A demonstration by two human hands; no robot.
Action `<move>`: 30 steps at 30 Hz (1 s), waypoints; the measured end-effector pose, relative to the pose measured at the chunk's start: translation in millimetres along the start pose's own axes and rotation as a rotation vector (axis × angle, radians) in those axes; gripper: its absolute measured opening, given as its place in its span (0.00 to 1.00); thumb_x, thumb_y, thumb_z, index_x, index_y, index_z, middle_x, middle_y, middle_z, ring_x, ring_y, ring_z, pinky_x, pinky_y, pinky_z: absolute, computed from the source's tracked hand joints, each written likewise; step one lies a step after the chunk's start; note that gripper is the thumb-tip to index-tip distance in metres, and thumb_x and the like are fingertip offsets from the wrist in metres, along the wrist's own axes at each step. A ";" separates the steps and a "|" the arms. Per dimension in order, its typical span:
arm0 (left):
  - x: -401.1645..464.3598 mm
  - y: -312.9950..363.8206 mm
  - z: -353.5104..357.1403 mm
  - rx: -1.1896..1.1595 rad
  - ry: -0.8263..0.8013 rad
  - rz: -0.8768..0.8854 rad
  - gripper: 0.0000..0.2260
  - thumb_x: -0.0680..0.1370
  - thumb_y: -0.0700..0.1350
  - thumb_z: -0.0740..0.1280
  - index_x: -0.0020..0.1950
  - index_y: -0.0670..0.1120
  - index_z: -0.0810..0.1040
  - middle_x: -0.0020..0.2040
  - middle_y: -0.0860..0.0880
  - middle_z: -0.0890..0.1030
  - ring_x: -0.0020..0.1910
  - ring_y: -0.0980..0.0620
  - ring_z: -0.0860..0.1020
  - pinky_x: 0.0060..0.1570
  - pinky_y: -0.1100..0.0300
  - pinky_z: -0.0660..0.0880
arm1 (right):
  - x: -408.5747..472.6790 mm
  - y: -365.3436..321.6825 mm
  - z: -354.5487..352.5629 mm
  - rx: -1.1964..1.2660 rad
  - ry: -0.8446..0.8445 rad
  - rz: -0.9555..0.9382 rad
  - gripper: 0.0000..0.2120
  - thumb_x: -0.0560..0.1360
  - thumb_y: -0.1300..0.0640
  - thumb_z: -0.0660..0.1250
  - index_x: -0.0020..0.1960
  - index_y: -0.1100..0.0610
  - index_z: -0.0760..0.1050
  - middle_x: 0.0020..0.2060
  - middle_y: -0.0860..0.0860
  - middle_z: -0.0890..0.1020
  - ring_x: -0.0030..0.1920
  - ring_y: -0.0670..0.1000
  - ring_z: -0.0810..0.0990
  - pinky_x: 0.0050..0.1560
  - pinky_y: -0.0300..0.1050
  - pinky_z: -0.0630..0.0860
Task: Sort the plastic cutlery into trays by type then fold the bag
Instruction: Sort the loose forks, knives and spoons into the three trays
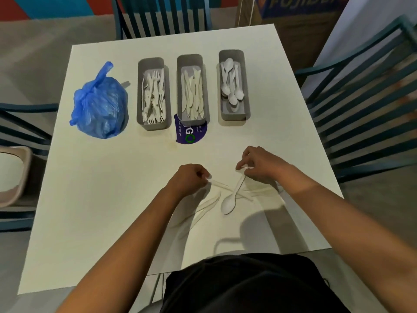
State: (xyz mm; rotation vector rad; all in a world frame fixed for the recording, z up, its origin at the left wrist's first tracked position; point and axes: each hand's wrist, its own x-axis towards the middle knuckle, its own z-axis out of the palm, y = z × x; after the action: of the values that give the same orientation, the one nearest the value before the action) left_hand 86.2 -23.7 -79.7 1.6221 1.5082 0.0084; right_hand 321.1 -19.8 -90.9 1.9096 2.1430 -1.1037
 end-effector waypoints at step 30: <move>2.2 34.8 2.5 -0.603 0.282 -0.097 0.08 0.80 0.41 0.60 0.52 0.45 0.79 0.40 0.47 0.78 0.31 0.56 0.70 0.32 0.65 0.68 | 0.9 14.3 -31.2 0.522 0.333 0.040 0.06 0.77 0.63 0.61 0.47 0.58 0.76 0.38 0.51 0.76 0.41 0.54 0.76 0.43 0.43 0.75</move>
State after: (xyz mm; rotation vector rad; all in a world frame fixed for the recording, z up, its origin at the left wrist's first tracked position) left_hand 115.8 -18.6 -61.9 1.0898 1.5913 0.6023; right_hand 346.1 -2.6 -74.8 2.4999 2.0993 -1.5556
